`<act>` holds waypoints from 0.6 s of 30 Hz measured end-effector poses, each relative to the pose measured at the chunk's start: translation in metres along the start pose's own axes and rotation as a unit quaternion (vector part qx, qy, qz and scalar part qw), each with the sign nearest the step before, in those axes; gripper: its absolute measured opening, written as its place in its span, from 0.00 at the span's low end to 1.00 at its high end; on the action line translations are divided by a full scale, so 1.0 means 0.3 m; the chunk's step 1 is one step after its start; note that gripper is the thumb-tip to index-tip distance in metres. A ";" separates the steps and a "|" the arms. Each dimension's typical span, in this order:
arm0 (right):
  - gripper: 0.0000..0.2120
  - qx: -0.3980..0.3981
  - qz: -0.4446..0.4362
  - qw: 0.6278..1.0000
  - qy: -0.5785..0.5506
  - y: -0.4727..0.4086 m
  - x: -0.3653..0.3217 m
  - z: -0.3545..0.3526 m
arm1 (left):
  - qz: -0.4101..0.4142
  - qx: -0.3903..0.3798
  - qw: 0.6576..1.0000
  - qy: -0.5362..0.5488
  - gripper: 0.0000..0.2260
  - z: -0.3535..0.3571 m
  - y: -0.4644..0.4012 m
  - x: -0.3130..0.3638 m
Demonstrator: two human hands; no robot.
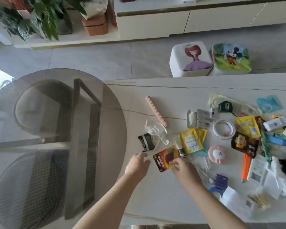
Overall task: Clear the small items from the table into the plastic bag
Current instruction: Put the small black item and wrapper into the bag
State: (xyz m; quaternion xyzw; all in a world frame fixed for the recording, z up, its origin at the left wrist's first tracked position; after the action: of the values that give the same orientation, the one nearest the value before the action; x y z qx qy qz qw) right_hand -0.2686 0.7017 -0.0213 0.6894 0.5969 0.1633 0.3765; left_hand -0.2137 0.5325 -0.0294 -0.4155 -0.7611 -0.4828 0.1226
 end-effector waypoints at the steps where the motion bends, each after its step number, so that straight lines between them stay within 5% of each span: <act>1: 0.12 0.005 -0.008 1.000 0.000 -0.048 -0.020 0.014 | -0.005 0.008 1.000 -0.002 0.17 0.005 -0.040 -0.017; 11: 0.18 0.089 -0.152 0.981 0.080 -0.369 -0.190 0.124 | -0.052 0.085 0.994 0.047 0.21 0.059 -0.310 -0.109; 18: 0.25 0.113 -0.136 0.978 0.108 -0.449 -0.205 0.169 | -0.048 0.108 0.992 0.040 0.28 0.074 -0.389 -0.108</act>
State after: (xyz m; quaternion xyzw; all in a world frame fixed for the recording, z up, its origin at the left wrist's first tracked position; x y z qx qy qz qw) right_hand -0.3431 0.6276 -0.1374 0.6182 0.7366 0.1159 0.2485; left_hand -0.2764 0.5125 -0.1335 -0.3435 -0.8222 -0.4193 0.1740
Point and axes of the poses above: each hand's wrist, its own y-axis away from the middle knuckle, its own z-axis out of the palm, x = y × z, the point moved 2 cm from there along -y, towards the middle knuckle, and after that the axes turned 15 degrees about z, right-handed, at the moved point
